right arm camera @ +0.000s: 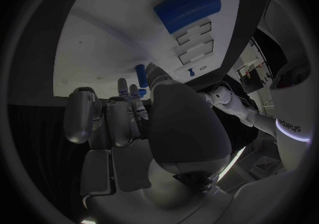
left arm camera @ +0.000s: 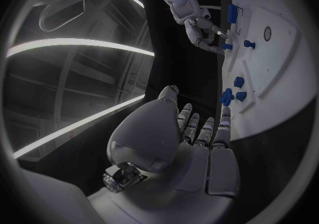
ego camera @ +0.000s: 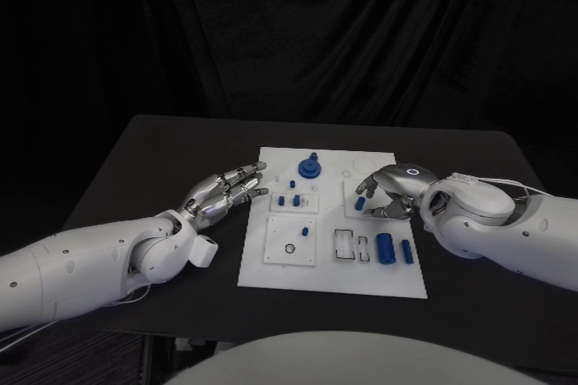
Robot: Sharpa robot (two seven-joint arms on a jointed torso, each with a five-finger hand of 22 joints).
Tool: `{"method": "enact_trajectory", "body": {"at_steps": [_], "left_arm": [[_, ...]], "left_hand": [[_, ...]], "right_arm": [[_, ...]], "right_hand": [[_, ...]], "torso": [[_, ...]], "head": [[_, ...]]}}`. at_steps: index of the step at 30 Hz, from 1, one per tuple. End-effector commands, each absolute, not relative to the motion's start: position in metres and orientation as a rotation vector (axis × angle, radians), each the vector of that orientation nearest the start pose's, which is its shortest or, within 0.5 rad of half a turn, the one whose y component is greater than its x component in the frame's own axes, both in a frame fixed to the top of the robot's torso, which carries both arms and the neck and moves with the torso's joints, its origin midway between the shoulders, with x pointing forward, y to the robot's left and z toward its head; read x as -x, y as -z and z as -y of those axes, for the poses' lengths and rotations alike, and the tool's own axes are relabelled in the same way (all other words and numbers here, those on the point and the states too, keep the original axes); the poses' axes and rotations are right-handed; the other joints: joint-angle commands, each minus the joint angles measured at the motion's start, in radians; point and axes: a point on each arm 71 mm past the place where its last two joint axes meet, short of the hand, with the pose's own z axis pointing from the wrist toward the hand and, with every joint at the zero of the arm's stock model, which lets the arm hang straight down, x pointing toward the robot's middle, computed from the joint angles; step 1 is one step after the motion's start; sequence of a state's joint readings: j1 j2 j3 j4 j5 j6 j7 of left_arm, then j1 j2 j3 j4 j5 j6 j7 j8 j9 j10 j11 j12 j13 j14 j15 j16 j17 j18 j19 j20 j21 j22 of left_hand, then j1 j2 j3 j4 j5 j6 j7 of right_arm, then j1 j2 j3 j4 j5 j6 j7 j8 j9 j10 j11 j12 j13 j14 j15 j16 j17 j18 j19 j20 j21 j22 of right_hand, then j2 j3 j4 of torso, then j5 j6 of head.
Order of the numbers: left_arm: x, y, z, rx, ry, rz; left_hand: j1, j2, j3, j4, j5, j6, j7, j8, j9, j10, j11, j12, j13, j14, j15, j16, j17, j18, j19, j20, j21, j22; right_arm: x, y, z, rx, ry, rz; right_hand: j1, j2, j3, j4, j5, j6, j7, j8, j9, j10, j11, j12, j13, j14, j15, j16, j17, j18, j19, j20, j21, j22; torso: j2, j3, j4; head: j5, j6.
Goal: Assemble the parts on the task board
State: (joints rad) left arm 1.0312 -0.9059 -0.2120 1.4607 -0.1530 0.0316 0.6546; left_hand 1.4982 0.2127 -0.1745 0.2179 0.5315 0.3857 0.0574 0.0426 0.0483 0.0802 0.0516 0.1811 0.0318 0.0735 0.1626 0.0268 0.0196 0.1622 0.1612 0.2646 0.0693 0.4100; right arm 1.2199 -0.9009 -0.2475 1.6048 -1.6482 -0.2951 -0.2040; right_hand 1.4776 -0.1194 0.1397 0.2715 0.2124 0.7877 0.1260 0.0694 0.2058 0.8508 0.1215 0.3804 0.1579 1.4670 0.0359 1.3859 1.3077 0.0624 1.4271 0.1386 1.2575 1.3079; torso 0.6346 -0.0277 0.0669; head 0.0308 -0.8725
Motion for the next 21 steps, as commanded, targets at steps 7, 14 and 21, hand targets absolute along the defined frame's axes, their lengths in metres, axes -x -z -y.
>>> {"method": "enact_trajectory", "body": {"at_steps": [7,14,21], "left_arm": [[-0.4154,0.2984,-0.2429,1.005,1.787,-1.618],[-0.4148,0.2991,-0.2423,1.004,1.798,-1.613],[-0.4143,0.3001,-0.2419,1.005,1.801,-1.614]], "left_hand": [[-0.004,0.007,0.009,0.0,-0.006,-0.001,0.008,0.003,0.0,0.0,0.011,0.005,0.001,-0.007,-0.001,0.004,-0.002,0.012,-0.008,0.0,-0.004,-0.006],[-0.002,0.01,0.012,0.001,-0.003,0.009,0.011,0.006,0.002,0.003,0.011,0.009,0.001,-0.004,-0.002,0.006,-0.001,0.012,-0.007,-0.002,-0.004,-0.005],[-0.002,0.011,0.013,0.001,-0.003,0.011,0.011,0.006,0.002,0.003,0.011,0.009,0.001,-0.005,-0.003,0.006,-0.001,0.012,-0.008,-0.002,-0.004,-0.006]], "right_arm": [[-0.4391,0.248,0.2056,0.38,-0.54,-1.737],[-0.4395,0.2494,0.2034,0.388,-0.557,-1.725],[-0.4401,0.2499,0.2017,0.393,-0.565,-1.719]], "right_hand": [[0.012,0.021,0.008,-0.008,0.03,0.015,0.021,0.013,-0.005,0.046,-0.006,-0.007,-0.016,-0.001,0.001,0.001,0.0,0.007,0.0,0.003,0.0,0.171],[0.019,0.031,0.02,-0.006,0.045,0.05,0.022,0.029,0.002,0.079,-0.012,-0.011,-0.023,0.001,-0.005,0.003,0.003,0.006,0.002,-0.002,0.004,0.173],[0.035,0.035,0.042,-0.006,0.064,0.097,0.017,0.058,0.016,0.115,-0.02,-0.017,-0.029,0.003,-0.011,0.006,0.005,0.005,0.005,-0.008,0.009,0.174]], "torso": [[-0.001,-0.0011,0.0022],[0.001,-0.0002,0.0024],[0.001,-0.0012,0.0012]], "head": [[0.003,0.0],[-0.003,0.0],[-0.003,0.0]]}}
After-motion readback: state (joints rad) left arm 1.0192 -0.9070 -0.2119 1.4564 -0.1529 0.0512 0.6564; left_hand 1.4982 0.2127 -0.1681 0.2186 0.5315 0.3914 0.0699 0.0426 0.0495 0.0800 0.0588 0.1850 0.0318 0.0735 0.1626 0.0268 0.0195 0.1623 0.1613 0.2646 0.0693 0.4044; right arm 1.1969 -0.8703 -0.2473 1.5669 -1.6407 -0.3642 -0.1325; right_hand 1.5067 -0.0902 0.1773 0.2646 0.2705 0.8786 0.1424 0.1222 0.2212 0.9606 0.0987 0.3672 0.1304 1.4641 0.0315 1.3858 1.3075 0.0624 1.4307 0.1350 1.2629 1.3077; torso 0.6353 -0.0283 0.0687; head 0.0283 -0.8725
